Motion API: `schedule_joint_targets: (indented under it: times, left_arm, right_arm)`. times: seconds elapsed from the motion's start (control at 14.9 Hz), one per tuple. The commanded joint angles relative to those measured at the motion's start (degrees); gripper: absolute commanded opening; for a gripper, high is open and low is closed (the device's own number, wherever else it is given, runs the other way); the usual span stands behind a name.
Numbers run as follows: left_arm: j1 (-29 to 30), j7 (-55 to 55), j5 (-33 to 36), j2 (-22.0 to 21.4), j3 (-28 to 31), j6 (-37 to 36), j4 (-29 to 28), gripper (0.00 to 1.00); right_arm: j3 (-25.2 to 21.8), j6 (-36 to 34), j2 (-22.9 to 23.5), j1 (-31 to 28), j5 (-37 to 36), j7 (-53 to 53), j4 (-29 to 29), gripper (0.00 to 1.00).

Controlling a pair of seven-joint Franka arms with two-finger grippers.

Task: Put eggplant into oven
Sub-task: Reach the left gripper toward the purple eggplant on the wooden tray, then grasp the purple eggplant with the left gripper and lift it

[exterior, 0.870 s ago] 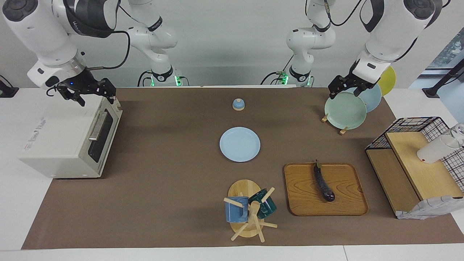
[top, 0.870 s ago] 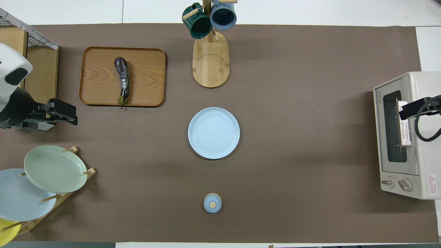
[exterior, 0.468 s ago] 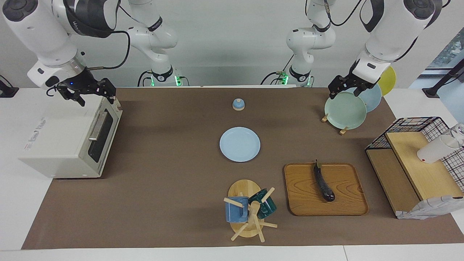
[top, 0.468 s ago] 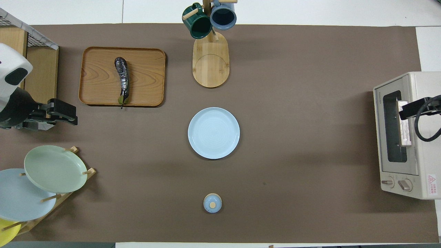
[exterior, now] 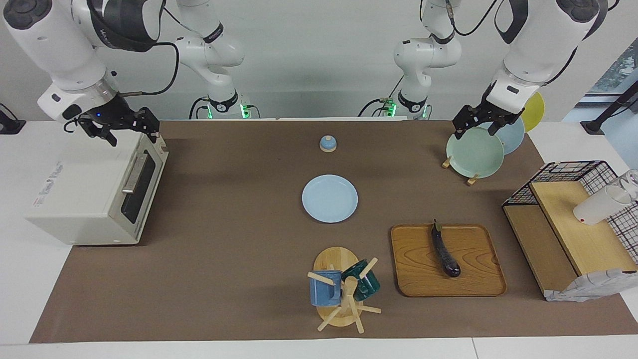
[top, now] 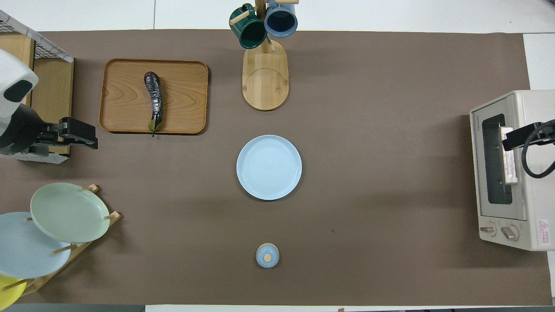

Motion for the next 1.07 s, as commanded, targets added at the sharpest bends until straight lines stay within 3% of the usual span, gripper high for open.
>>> schedule_joint_targets:
  times: [0.0,0.13,0.4,0.8,1.0]
  left_arm:
    - [0.1,0.7,-0.4,1.9,0.2,3.3,-0.8,1.0]
    - [0.1,0.7,-0.4,5.7,0.2,6.2,0.4,1.0]
    - [0.0,1.0,-0.1,19.4,0.2,10.7,7.0,1.0]
    - [-0.5,2.7,0.3,33.8,0.0,21.5,12.6,1.0]
    - [-0.5,7.0,0.5,35.8,0.0,26.3,12.3,1.0]
  right_arm:
    - [0.1,0.3,-0.3,-0.4,1.8,0.6,-0.5,1.0]
    - [0.1,0.3,-0.3,-0.4,1.8,0.6,-0.5,1.0]
    - [0.1,0.3,-0.3,-0.4,1.8,0.6,-0.5,1.0]
    - [0.1,0.3,-0.3,-0.4,1.8,0.6,-0.5,1.0]
    - [0.1,0.3,-0.3,-0.4,1.8,0.6,-0.5,1.0]
